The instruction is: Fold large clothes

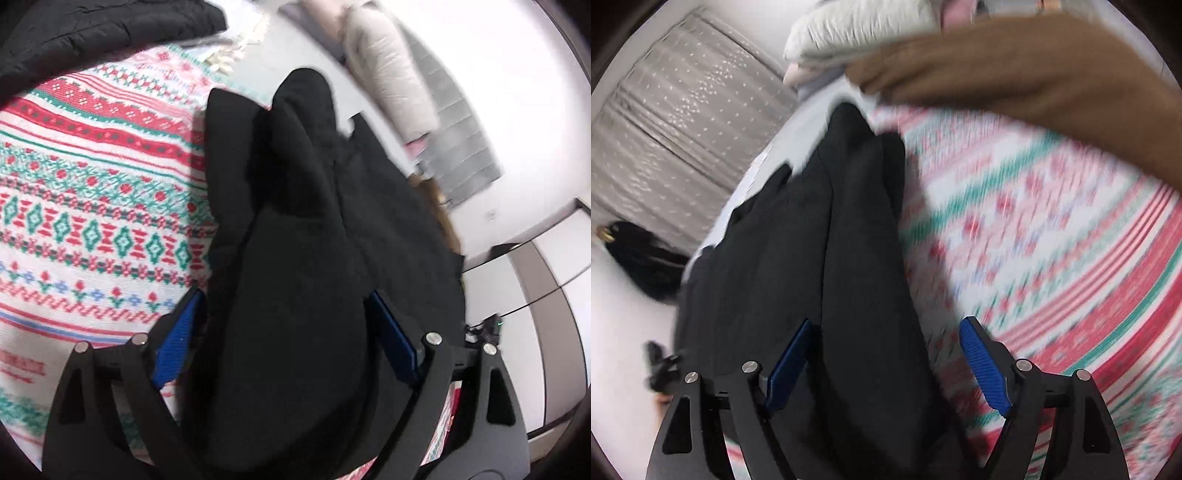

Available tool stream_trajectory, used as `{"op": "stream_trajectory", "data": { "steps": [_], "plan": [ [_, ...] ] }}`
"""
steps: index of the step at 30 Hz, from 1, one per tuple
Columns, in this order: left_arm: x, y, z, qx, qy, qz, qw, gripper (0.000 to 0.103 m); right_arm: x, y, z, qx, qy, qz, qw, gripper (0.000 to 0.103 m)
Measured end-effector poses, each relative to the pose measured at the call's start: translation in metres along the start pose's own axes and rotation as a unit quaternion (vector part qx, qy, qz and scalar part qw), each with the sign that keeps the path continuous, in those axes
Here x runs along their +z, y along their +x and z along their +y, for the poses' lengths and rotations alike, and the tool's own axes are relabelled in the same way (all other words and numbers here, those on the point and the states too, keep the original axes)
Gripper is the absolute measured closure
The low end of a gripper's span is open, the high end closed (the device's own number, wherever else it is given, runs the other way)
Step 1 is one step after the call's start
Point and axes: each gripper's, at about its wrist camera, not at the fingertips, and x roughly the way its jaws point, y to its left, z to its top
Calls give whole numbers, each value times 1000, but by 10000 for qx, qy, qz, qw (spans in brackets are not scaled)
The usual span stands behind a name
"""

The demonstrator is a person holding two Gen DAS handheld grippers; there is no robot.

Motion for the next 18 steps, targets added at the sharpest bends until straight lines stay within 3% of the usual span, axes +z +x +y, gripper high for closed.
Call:
{"op": "stream_trajectory", "data": {
  "steps": [4,6,7,8,9,11,14,18],
  "plan": [
    [-10,13,-22,329,368,-29,9988,15,-4,18,16,504,-55,60,9987,19],
    [-13,18,-29,381,181,-169,9990,15,-5,31,37,75,-338,24,9994,25],
    [-15,19,-31,418,59,-265,9988,25,-5,36,48,-118,-493,-2,9987,34],
    [-16,19,-33,497,-46,-342,9982,43,-5,41,56,-220,-501,-3,9985,54],
    [-19,21,-36,528,-210,-356,9978,49,-5,44,60,-221,-399,0,9990,63],
    [-23,18,-52,856,-254,-388,9952,62,-8,44,73,-455,-355,-68,9983,70],
    [-18,-5,-85,985,-95,-535,9937,67,-12,23,96,-722,-427,-201,9963,75],
    [-22,-65,-139,577,190,-622,9962,67,-14,-31,124,-230,-370,-388,9983,77]
  ]
}}
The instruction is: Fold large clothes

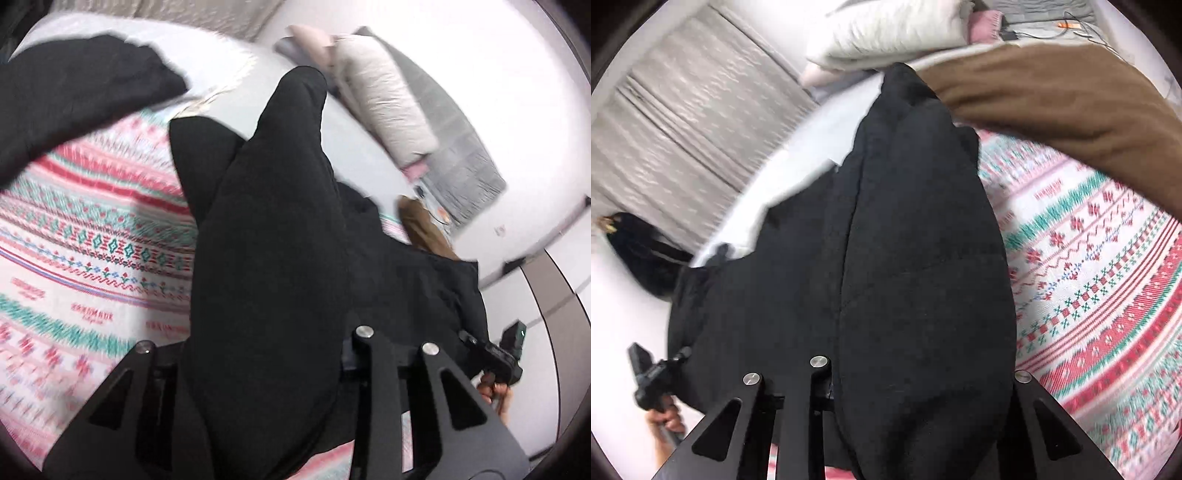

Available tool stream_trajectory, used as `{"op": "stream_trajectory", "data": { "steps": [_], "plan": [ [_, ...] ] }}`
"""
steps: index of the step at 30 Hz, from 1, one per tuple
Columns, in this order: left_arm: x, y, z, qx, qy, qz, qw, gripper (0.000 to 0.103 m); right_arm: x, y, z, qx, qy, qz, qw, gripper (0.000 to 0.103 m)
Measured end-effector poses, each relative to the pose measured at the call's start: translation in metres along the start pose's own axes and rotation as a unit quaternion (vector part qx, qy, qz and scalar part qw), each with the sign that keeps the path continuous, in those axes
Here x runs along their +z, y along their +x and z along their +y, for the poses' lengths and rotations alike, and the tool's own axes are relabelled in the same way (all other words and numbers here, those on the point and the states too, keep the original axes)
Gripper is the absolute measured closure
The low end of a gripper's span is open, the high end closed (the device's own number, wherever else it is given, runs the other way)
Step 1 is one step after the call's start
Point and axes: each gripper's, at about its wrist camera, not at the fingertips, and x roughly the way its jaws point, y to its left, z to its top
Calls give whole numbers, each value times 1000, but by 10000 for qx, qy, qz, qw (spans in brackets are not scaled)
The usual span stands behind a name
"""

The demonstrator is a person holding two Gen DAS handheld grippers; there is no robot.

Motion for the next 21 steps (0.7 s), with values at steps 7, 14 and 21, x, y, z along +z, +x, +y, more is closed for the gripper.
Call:
{"op": "stream_trajectory", "data": {
  "steps": [7,14,21],
  "plan": [
    [-56,-96,-16,-45,309,390,9988,67,-43,-80,25,-94,-154,310,9994,77],
    [-134,-101,49,-16,235,954,9952,50,-139,-103,-9,115,-238,625,9977,71],
    [-159,-85,97,406,-183,990,9941,27,-177,-51,-70,-276,15,846,9960,31]
  ]
}}
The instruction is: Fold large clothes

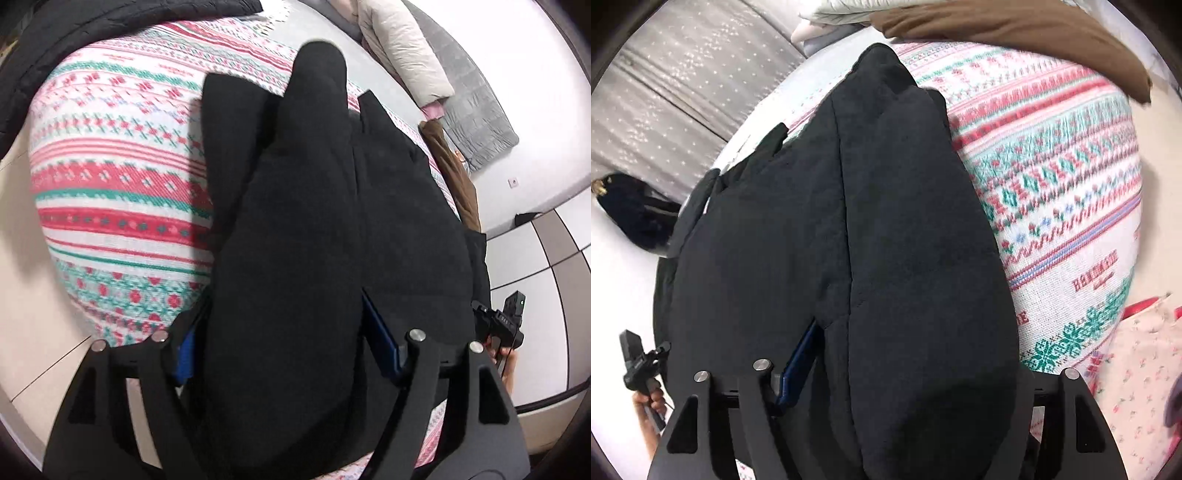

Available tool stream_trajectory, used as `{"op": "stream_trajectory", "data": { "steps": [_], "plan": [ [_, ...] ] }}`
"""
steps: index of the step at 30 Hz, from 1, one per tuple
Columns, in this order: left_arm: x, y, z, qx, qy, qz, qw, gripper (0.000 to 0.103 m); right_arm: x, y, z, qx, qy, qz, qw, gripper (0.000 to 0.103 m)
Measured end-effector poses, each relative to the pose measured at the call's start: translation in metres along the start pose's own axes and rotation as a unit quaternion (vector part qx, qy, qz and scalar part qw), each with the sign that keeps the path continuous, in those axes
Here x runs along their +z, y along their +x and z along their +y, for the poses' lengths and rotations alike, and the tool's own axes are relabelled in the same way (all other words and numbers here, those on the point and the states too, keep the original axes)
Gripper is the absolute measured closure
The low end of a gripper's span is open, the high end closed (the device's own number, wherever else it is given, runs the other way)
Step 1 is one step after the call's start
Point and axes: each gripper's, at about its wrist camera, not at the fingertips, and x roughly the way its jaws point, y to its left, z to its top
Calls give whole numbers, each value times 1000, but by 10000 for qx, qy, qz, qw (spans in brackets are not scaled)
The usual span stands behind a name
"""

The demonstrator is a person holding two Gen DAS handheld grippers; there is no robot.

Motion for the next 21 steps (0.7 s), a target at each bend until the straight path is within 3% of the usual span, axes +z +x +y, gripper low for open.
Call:
{"op": "stream_trajectory", "data": {
  "steps": [5,12,15,16,17,18,19,20,21],
  "plan": [
    [21,-21,-15,421,487,-469,9968,27,18,-24,13,-291,-332,-293,9986,30],
    [59,3,-53,637,1187,-774,9879,27,63,-30,31,-518,-597,-905,9928,30],
    [80,13,-51,736,1132,-871,9870,27,76,-27,30,-531,-542,-980,9923,30],
    [88,18,-50,724,1066,-886,9877,31,85,-22,30,-552,-493,-1028,9919,31],
    [96,23,-49,734,972,-900,9885,41,91,-17,31,-561,-474,-1065,9916,33],
    [104,31,-49,759,908,-908,9888,50,97,-12,31,-540,-465,-1115,9912,41],
    [108,34,-47,798,818,-939,9890,79,102,-7,32,-522,-481,-1146,9909,51],
    [108,34,-47,775,759,-962,9894,96,104,-5,34,-572,-511,-1163,9903,80],
    [109,31,-45,643,617,-1041,9906,96,102,-5,38,-666,-529,-1196,9892,92]
  ]
}}
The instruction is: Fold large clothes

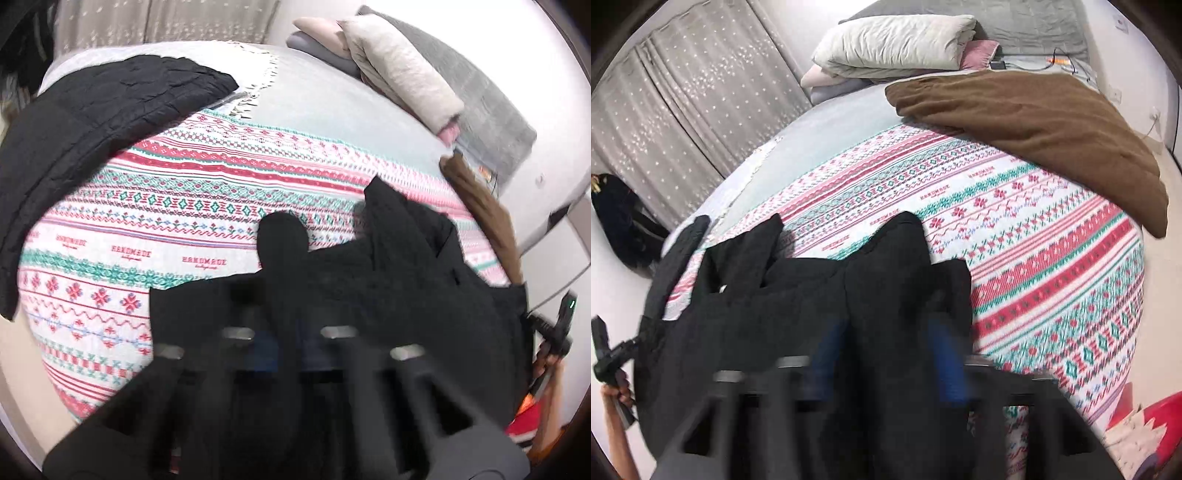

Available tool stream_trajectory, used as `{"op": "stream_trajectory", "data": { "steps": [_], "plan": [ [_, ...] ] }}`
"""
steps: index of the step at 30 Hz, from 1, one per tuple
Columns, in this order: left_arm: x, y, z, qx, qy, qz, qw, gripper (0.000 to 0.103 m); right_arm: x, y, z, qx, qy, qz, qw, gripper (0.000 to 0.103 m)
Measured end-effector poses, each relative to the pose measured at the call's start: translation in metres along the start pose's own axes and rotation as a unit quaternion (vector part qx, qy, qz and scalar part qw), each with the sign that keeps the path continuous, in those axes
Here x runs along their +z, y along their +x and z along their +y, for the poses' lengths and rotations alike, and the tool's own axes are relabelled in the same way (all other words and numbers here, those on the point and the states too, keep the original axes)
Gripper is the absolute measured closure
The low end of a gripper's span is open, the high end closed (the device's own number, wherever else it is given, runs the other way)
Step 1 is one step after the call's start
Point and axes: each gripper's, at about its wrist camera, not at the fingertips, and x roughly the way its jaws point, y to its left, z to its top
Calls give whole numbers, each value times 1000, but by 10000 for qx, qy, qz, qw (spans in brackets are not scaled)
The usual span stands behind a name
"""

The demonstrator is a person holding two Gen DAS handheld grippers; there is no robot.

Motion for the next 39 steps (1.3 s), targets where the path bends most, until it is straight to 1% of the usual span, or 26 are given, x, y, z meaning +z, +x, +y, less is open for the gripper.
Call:
{"op": "stream_trajectory", "data": {
  "steps": [1,2,3,5,7,8,10,13,15,17,20,21,24,25,26,27,28,30,31,32,34,35,36,37,38,39],
  "plan": [
    [-1,-4,1,-109,-87,-133,9998,96,1,-2,1,-95,10,-101,9999,92],
    [0,-15,0,-156,-79,-398,9991,96,0,-8,0,-54,61,-245,9997,93],
    [4,-21,-5,-148,-46,-567,9983,97,-1,-12,0,4,97,-366,9993,94],
    [12,-40,-8,-299,-26,-1014,9944,97,3,-23,2,-8,96,-726,9973,94],
    [22,-53,-11,-381,3,-1342,9902,97,12,-30,6,-59,119,-1003,9949,94],
    [27,-57,-14,-350,49,-1487,9883,97,19,-34,7,-99,115,-1101,9938,94],
    [41,-59,-22,-136,243,-1811,9831,96,35,-36,16,-227,77,-1326,9909,94],
    [63,-40,-23,140,259,-1948,9804,96,66,-27,28,-388,5,-1581,9867,94],
    [77,-19,-21,307,233,-1968,9797,96,86,-13,34,-458,-2,-1646,9853,94],
    [82,5,-17,494,246,-1899,9803,96,97,4,39,-563,-24,-1603,9855,94],
    [83,53,-6,878,281,-1551,9836,96,106,40,46,-904,-151,-1375,9862,94],
    [80,70,-1,1026,275,-1367,9849,96,106,54,46,-1017,-206,-1267,9865,94],
    [69,104,19,1140,27,-847,9899,95,96,90,46,-1357,-428,-963,9851,94],
    [68,111,26,1145,-110,-648,9913,93,91,102,43,-1444,-460,-817,9851,93],
    [69,114,30,1196,-209,-534,9912,86,87,109,41,-1469,-447,-720,9855,92],
    [70,111,31,1254,-273,-505,9904,83,84,115,38,-1504,-417,-598,9859,89],
    [71,108,29,1333,-288,-520,9893,76,82,117,37,-1534,-401,-562,9857,87],
    [74,92,21,1616,-206,-674,9843,65,81,109,40,-1702,-405,-679,9822,83],
    [74,86,16,1676,-111,-733,9831,52,81,98,47,-1873,-446,-864,9775,82],
    [73,76,3,1663,78,-834,9825,42,80,89,54,-1925,-487,-1038,9746,79],
    [70,63,-24,1521,284,-915,9837,37,74,69,83,-1732,-691,-1406,9723,65],
    [70,59,-32,1446,318,-925,9847,36,72,63,98,-1576,-824,-1494,9726,55],
    [67,56,-50,1236,399,-922,9872,34,68,59,119,-1357,-1013,-1552,9733,50],
    [65,56,-64,1056,477,-901,9892,29,63,59,140,-1136,-1227,-1536,9739,49],
    [60,58,-84,711,600,-824,9923,24,57,62,161,-929,-1446,-1440,9745,49],
    [57,62,-93,530,700,-734,9934,23,50,69,183,-673,-1691,-1246,9754,48]
  ]
}}
